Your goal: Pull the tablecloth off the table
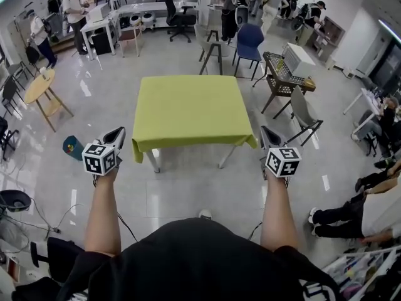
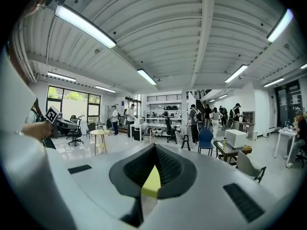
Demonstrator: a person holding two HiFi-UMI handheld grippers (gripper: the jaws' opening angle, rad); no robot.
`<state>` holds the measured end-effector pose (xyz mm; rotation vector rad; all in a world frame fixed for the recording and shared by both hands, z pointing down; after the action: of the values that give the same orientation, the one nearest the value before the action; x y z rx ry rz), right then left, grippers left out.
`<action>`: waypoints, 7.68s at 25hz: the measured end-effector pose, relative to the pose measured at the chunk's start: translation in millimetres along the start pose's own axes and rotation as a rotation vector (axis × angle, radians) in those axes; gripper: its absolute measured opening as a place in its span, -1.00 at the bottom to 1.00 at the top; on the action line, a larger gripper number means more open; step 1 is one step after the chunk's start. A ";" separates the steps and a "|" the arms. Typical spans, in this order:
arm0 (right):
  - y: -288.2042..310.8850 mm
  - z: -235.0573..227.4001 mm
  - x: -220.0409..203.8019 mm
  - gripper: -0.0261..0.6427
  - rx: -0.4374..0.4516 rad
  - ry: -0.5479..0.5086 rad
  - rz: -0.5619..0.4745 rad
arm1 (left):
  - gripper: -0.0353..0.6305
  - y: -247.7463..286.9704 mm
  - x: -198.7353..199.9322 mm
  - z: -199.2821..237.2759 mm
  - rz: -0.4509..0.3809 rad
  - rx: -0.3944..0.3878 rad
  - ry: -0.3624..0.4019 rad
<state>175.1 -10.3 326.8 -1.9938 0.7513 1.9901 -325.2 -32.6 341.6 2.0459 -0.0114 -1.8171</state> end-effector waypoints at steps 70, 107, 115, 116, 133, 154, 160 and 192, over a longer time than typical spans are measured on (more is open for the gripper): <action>386.9 -179.5 103.0 -0.89 -0.059 -0.117 -0.067 | -0.83 393.4 116.3 140.5 -0.141 0.174 0.031; 426.1 -273.8 73.2 -0.88 -0.033 -0.075 0.014 | -0.83 467.1 108.0 120.0 -0.057 0.204 0.044; 426.0 -315.9 -2.7 -0.88 -0.041 -0.029 0.146 | -0.82 484.0 45.4 122.5 0.089 0.199 0.001; 424.8 -320.3 -13.2 -0.88 -0.041 -0.023 0.162 | -0.82 485.2 38.5 122.5 0.102 0.199 -0.001; 391.7 -356.7 -211.1 -0.68 0.047 0.005 0.529 | -0.82 495.3 -96.8 153.5 0.368 0.218 -0.002; 309.7 -384.2 -392.6 -0.52 0.093 0.019 0.983 | -0.53 463.5 -266.7 172.4 0.703 0.151 0.091; 303.7 -393.1 -433.1 -0.38 0.137 -0.021 1.083 | -0.49 455.0 -309.5 172.0 0.783 0.138 0.105; 362.7 -386.9 -512.6 -0.33 0.233 -0.142 1.180 | -0.40 490.3 -479.2 163.6 0.889 -0.101 0.397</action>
<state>353.9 -409.9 920.4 -1.2895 2.3520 2.2914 -429.6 -402.2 932.6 1.8417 -0.5979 -0.8467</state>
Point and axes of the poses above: the fingertips, and each gripper's own axes: y forward along the fingers, z to its left, x out of its top, the point moved 2 cm from there along -y, backward along the fingers, and after that the axes turned 12 degrees about x, right-handed, at the moved point
